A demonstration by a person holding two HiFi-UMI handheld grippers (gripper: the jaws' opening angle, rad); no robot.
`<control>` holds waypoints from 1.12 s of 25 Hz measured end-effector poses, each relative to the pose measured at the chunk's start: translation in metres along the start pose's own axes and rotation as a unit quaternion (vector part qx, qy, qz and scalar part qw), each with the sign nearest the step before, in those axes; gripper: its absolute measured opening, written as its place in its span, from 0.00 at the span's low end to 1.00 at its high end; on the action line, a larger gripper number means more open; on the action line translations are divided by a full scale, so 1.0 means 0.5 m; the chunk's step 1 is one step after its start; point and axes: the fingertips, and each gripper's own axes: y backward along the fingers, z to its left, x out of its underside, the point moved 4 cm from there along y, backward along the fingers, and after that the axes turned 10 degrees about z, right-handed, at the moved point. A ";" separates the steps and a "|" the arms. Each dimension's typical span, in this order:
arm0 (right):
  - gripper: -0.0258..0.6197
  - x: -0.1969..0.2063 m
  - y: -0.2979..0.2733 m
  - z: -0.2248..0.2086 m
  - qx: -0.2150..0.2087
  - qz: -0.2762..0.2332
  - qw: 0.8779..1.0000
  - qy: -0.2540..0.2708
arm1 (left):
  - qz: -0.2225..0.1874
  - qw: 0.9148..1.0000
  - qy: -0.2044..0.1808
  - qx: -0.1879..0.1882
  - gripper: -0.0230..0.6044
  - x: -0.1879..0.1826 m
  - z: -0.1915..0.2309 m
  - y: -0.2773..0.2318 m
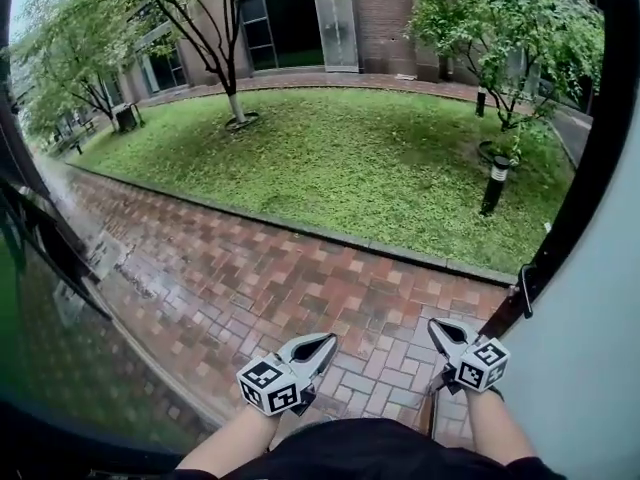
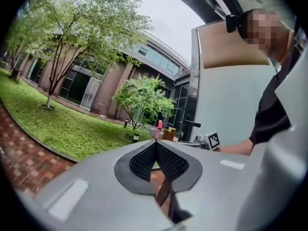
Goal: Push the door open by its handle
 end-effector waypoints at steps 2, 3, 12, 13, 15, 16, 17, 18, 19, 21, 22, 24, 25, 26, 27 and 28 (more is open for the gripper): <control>0.04 0.004 -0.002 0.007 -0.017 0.002 1.000 -0.004 | 0.002 1.000 -0.001 -0.027 0.03 0.006 -0.028 0.038; 0.04 0.009 -0.004 0.015 -0.024 0.003 1.000 -0.005 | 0.000 0.999 -0.002 -0.039 0.03 0.009 -0.040 0.060; 0.04 0.032 0.018 0.147 -0.057 0.013 0.998 0.023 | -0.021 0.997 -0.004 -0.074 0.03 0.035 -0.123 0.215; 0.04 0.038 0.026 0.163 -0.053 0.013 0.998 0.024 | -0.024 0.997 -0.004 -0.069 0.03 0.045 -0.134 0.231; 0.04 0.047 0.035 0.212 -0.044 0.011 0.998 0.031 | -0.027 0.998 -0.011 -0.052 0.03 0.070 -0.158 0.271; 0.04 0.050 0.040 0.250 -0.040 0.010 0.999 0.035 | -0.023 0.999 -0.019 -0.041 0.03 0.086 -0.175 0.296; 0.04 0.055 0.047 0.293 -0.037 0.009 0.998 0.039 | -0.015 0.999 -0.030 -0.028 0.03 0.106 -0.197 0.322; 0.04 0.062 0.058 0.338 -0.034 0.007 0.999 0.042 | -0.004 0.999 -0.041 -0.012 0.03 0.130 -0.223 0.349; 0.04 0.071 0.072 0.385 -0.031 0.004 0.999 0.042 | 0.007 0.999 -0.050 0.005 0.03 0.155 -0.250 0.376; 0.04 0.095 0.105 0.487 -0.026 0.000 0.999 0.034 | 0.025 0.997 -0.059 0.034 0.03 0.197 -0.299 0.440; 0.04 0.105 0.124 0.540 -0.025 -0.001 0.999 0.028 | 0.029 0.997 -0.057 0.047 0.03 0.210 -0.318 0.476; 0.04 0.117 0.164 0.642 -0.021 -0.002 1.000 0.022 | 0.032 0.996 -0.052 0.068 0.03 0.218 -0.350 0.547; 0.04 0.118 0.184 0.689 -0.018 -0.001 1.000 0.021 | 0.033 0.995 -0.052 0.075 0.03 0.217 -0.362 0.579; 0.04 0.119 0.206 0.729 -0.013 0.000 1.000 0.021 | 0.034 0.995 -0.051 0.080 0.03 0.215 -0.372 0.609; 0.04 0.119 0.228 0.762 -0.006 0.000 1.000 0.018 | 0.032 0.995 -0.047 0.083 0.03 0.211 -0.380 0.636; 0.04 0.118 0.251 0.789 0.003 -0.002 1.000 0.014 | 0.028 0.995 -0.042 0.087 0.03 0.207 -0.386 0.660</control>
